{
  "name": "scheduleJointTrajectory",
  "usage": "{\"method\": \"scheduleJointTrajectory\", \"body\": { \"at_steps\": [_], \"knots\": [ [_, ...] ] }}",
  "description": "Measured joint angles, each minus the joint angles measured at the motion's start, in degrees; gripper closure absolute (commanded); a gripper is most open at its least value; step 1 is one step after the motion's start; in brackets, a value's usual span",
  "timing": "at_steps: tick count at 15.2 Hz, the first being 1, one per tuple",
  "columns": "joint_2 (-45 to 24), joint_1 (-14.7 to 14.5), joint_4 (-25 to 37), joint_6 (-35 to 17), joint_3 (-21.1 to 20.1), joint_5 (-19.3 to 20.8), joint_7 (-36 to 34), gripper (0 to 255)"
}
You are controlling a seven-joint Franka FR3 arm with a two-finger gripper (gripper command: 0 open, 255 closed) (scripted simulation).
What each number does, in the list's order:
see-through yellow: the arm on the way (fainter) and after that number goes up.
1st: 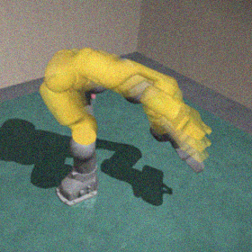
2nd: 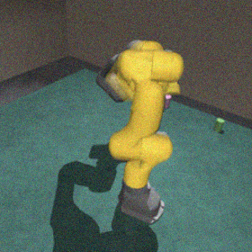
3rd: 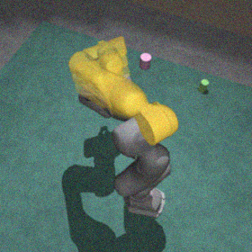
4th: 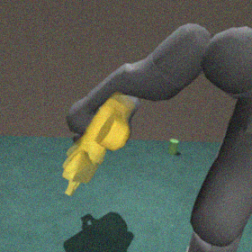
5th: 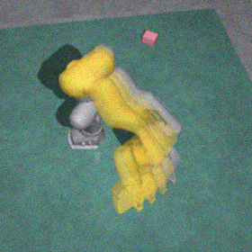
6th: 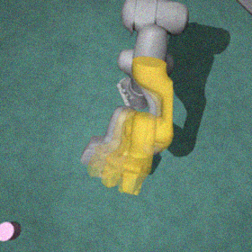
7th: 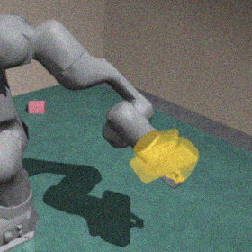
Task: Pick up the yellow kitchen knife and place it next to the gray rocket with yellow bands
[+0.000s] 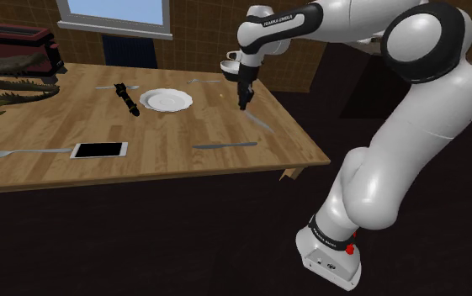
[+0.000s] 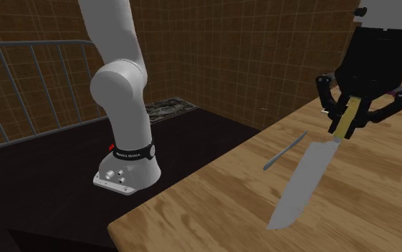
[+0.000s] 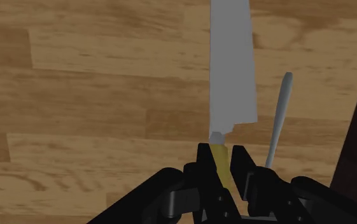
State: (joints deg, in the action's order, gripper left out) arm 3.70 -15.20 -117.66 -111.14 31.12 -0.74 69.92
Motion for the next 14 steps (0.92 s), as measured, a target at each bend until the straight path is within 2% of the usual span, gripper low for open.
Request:
{"method": "scheduleJointTrajectory", "body": {
  "at_steps": [4,6,10,14],
  "knots": [
    [-6.5,-1.4,6.8,1.2,-1.2,-3.6,-1.2,255],
    [-11.7,-1.5,12.5,2.3,-1.8,-6.3,-1.2,255],
    [-19.2,-1.4,22.1,5.2,-3.1,-9.8,-2.2,255],
    [-28.9,0.2,35.3,9.4,-4.7,-13.4,-3.4,255]
  ]
}}
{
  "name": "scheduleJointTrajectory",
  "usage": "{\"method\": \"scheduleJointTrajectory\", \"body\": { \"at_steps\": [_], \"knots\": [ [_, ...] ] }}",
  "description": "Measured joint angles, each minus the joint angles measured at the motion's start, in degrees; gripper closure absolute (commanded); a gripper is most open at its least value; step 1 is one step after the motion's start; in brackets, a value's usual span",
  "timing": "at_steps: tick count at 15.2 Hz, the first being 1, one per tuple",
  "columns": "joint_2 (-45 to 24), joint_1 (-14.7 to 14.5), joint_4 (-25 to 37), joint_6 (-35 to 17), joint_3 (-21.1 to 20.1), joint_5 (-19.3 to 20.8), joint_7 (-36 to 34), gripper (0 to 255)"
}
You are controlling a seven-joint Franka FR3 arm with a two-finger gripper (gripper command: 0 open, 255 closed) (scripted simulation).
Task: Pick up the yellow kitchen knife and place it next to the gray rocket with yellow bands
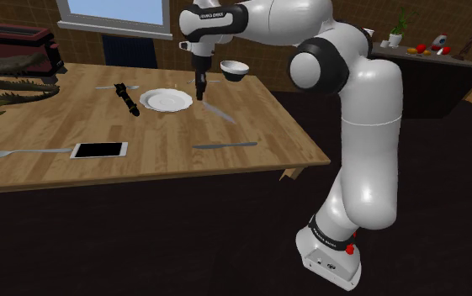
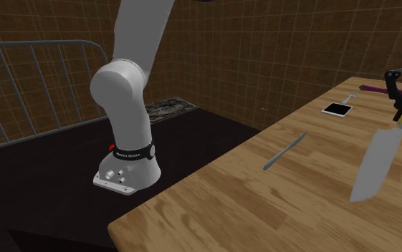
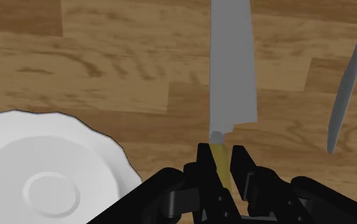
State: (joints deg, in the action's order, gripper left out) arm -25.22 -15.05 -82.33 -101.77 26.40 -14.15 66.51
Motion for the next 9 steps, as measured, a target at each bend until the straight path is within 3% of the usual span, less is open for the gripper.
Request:
{"method": "scheduleJointTrajectory", "body": {
  "at_steps": [3,9],
  "knots": [
    [-7.4,1.6,11.8,4.5,-1.4,-2.2,-1.9,255],
    [-10.0,1.8,11.9,2.1,-1.9,-3.0,-1.8,255]
  ]
}}
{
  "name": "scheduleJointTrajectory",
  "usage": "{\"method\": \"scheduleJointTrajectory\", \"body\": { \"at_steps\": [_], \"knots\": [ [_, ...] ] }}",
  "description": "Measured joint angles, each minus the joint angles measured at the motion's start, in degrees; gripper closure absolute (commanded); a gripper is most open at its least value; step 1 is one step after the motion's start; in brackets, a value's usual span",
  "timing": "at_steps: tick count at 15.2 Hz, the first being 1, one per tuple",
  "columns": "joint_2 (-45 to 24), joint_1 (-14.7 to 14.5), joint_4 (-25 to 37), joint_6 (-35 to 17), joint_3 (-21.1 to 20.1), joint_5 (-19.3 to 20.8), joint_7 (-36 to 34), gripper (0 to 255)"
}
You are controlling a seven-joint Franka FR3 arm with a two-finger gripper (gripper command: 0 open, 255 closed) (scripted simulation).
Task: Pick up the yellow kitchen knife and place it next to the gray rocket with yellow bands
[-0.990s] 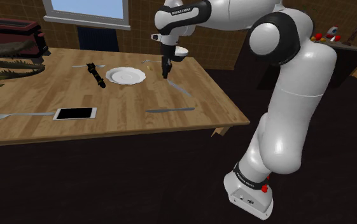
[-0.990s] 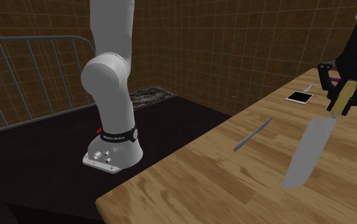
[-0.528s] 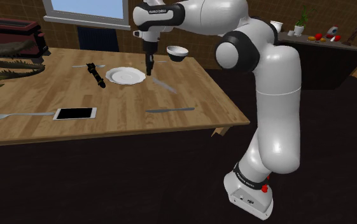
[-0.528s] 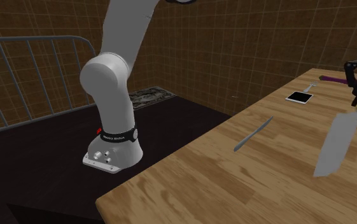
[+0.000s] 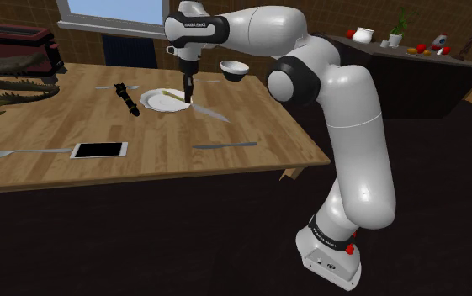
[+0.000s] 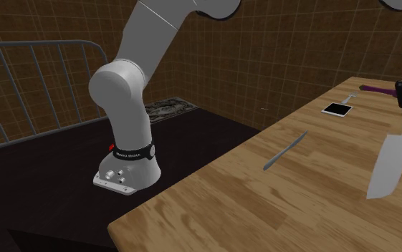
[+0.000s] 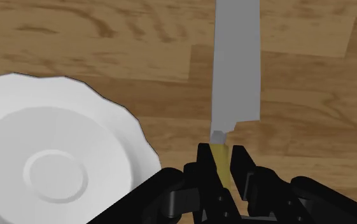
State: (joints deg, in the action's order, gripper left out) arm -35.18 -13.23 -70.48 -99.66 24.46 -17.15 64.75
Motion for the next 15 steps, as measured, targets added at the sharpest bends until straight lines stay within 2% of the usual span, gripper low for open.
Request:
{"method": "scheduleJointTrajectory", "body": {
  "at_steps": [15],
  "knots": [
    [-2.2,-0.7,-7.6,-9.4,-0.7,-1.2,1.4,255]
  ]
}}
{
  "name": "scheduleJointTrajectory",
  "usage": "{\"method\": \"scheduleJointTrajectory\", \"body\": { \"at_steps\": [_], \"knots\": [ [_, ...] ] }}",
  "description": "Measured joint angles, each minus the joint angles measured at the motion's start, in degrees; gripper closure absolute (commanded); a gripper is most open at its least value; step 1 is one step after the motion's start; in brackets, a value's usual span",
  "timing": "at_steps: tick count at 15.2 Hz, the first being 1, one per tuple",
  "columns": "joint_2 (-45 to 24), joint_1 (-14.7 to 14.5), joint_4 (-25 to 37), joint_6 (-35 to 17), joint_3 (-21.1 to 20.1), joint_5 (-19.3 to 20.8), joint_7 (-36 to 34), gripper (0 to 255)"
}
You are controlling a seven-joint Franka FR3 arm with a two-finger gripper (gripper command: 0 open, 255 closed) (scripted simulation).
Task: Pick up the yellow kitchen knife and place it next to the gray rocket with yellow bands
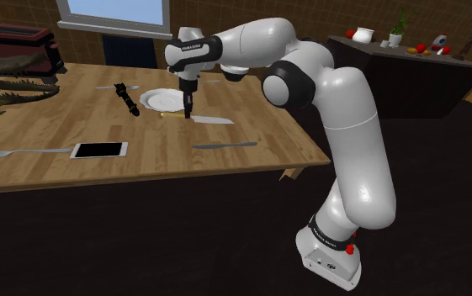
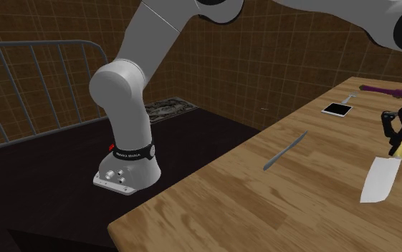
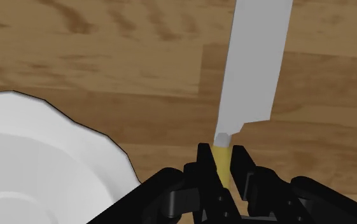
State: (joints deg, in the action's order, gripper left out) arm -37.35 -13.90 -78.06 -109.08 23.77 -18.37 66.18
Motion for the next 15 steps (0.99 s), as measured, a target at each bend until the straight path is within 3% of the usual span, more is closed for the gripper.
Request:
{"method": "scheduleJointTrajectory", "body": {
  "at_steps": [5,6,12,15],
  "knots": [
    [-0.1,0.0,-0.1,-0.2,0.0,0.0,0.0,255],
    [-0.1,0.0,-0.1,-0.2,0.0,0.0,0.0,0],
    [-0.1,0.0,-0.1,-0.2,0.0,0.0,0.0,0],
    [0.4,0.4,3.1,3.3,0.2,0.4,-0.5,0]
  ]
}}
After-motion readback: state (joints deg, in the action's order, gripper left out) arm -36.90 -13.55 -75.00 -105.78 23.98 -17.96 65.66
